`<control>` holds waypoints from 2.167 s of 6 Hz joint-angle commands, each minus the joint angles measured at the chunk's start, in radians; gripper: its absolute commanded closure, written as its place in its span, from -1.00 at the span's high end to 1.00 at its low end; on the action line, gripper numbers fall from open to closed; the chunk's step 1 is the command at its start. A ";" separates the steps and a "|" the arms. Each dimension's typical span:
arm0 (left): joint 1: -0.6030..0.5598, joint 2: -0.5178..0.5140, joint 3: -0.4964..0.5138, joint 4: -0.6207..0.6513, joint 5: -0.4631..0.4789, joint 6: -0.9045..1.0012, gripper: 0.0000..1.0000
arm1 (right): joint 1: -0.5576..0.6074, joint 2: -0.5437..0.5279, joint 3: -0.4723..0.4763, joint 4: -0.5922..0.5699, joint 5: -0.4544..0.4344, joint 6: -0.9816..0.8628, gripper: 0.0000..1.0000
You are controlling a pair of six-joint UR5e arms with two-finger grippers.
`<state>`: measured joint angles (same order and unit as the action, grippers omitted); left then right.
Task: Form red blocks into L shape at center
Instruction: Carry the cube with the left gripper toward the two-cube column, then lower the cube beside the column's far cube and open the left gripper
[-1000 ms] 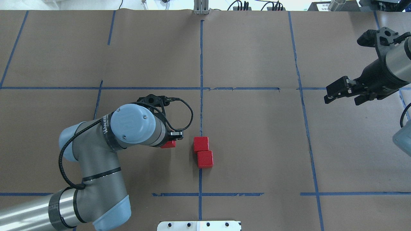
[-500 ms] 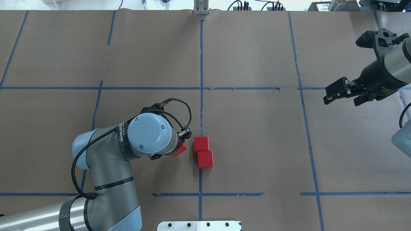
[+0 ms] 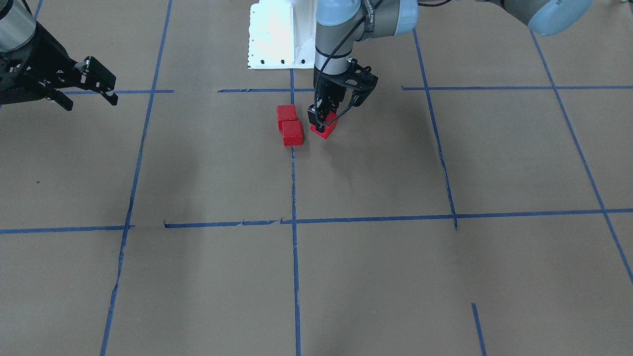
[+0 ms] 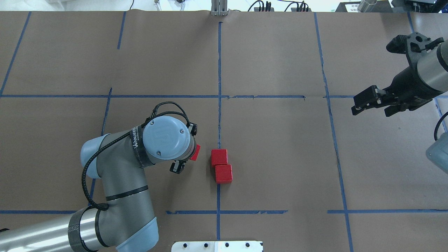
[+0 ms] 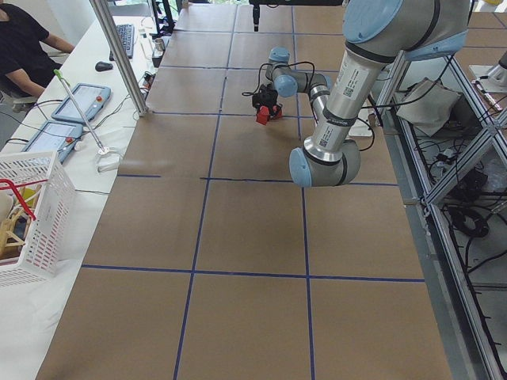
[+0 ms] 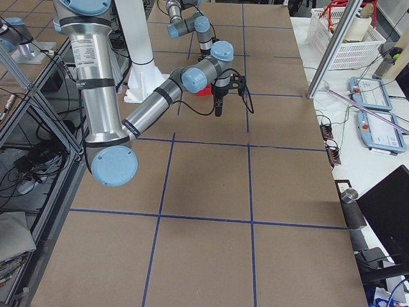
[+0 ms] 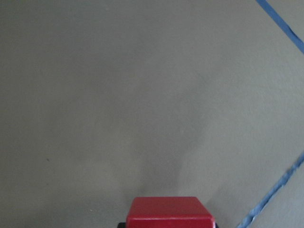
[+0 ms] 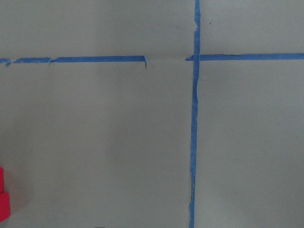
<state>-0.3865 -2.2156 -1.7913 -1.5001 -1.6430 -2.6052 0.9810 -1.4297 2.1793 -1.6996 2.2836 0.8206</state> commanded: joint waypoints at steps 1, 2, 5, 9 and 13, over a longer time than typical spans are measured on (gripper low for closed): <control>0.000 -0.030 0.024 0.056 0.000 -0.154 -1.00 | -0.002 0.000 0.001 0.000 -0.001 0.000 1.00; 0.003 -0.062 0.088 0.055 0.000 -0.180 -1.00 | -0.005 0.000 0.001 0.000 -0.001 0.000 1.00; 0.015 -0.102 0.133 0.067 -0.005 -0.184 -1.00 | -0.007 0.000 0.001 0.000 -0.001 0.000 1.00; 0.037 -0.148 0.196 0.057 -0.005 -0.216 -0.99 | -0.007 0.000 0.004 0.000 -0.003 0.000 1.00; 0.037 -0.157 0.204 0.052 -0.004 -0.219 -0.92 | -0.007 0.000 0.005 0.000 -0.003 0.000 1.00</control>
<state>-0.3498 -2.3723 -1.5882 -1.4459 -1.6464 -2.8232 0.9741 -1.4297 2.1836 -1.6996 2.2810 0.8207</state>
